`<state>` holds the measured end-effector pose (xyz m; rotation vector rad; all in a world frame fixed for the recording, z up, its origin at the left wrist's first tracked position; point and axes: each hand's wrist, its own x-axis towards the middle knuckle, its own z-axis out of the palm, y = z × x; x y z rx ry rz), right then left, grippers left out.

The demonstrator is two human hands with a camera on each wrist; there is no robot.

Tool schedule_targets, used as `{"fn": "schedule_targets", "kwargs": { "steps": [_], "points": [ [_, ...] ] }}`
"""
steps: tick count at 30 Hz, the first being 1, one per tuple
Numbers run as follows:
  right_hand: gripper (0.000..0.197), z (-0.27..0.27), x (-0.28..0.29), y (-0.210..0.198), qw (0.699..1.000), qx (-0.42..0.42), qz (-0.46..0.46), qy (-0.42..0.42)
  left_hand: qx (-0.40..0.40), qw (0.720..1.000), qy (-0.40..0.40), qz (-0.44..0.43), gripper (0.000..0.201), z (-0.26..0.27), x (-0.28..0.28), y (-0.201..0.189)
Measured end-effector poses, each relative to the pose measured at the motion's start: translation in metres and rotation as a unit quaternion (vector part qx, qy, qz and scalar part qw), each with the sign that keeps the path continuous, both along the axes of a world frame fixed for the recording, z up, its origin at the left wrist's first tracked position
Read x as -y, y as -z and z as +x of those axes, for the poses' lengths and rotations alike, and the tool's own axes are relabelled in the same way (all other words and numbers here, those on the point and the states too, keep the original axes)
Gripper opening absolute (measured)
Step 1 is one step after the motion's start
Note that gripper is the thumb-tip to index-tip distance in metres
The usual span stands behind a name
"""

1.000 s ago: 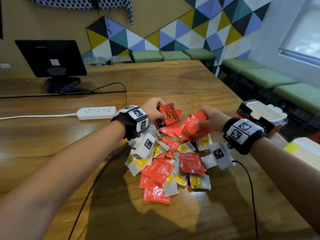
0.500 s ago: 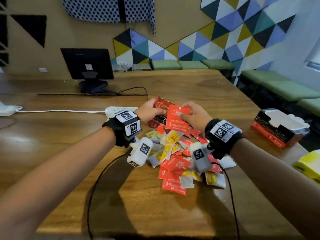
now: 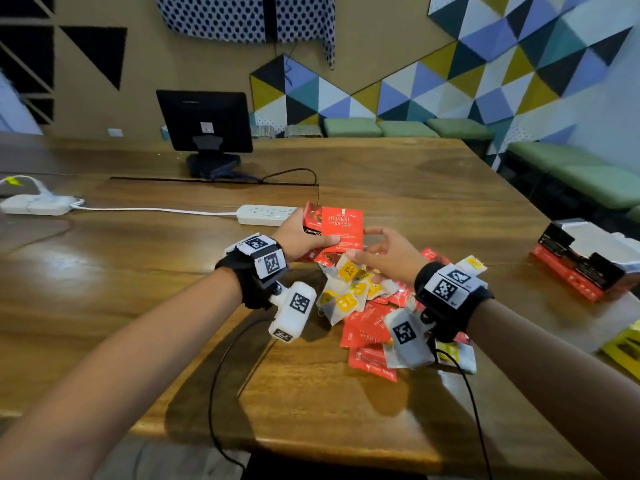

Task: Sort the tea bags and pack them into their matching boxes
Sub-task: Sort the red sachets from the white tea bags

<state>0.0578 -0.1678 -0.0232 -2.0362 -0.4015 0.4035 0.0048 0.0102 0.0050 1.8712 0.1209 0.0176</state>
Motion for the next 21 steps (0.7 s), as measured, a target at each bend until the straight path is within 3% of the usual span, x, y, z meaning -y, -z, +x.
{"fn": "schedule_targets", "kwargs": {
  "steps": [4, 6, 9, 12, 17, 21],
  "points": [
    [0.068, -0.005, 0.002, 0.009, 0.998, -0.039, 0.041, -0.025, -0.020, 0.998, -0.008, -0.064, 0.038, 0.002, 0.004, 0.006],
    [0.062, -0.004, 0.006, 0.010, 0.997, -0.043, 0.063, -0.010, -0.019, 0.997, -0.009, -0.069, 0.040, 0.005, 0.003, 0.009],
    [0.052, -0.003, 0.018, 0.010, 0.994, -0.066, 0.082, -0.007, -0.021, 0.997, -0.027, -0.066, 0.024, 0.006, -0.008, 0.014],
    [0.035, -0.002, 0.041, 0.009, 0.996, -0.045, 0.077, 0.022, -0.045, 0.997, -0.034, -0.052, 0.027, 0.002, -0.029, 0.017],
    [0.032, 0.016, 0.104, 0.012, 0.993, 0.041, -0.048, 0.104, -0.168, 0.985, 0.014, 0.031, 0.047, -0.013, -0.071, 0.033],
    [0.038, 0.035, 0.154, 0.016, 0.968, 0.092, -0.172, 0.158, -0.241, 0.962, 0.056, 0.115, 0.041, -0.026, -0.085, 0.036]
  ]
}}
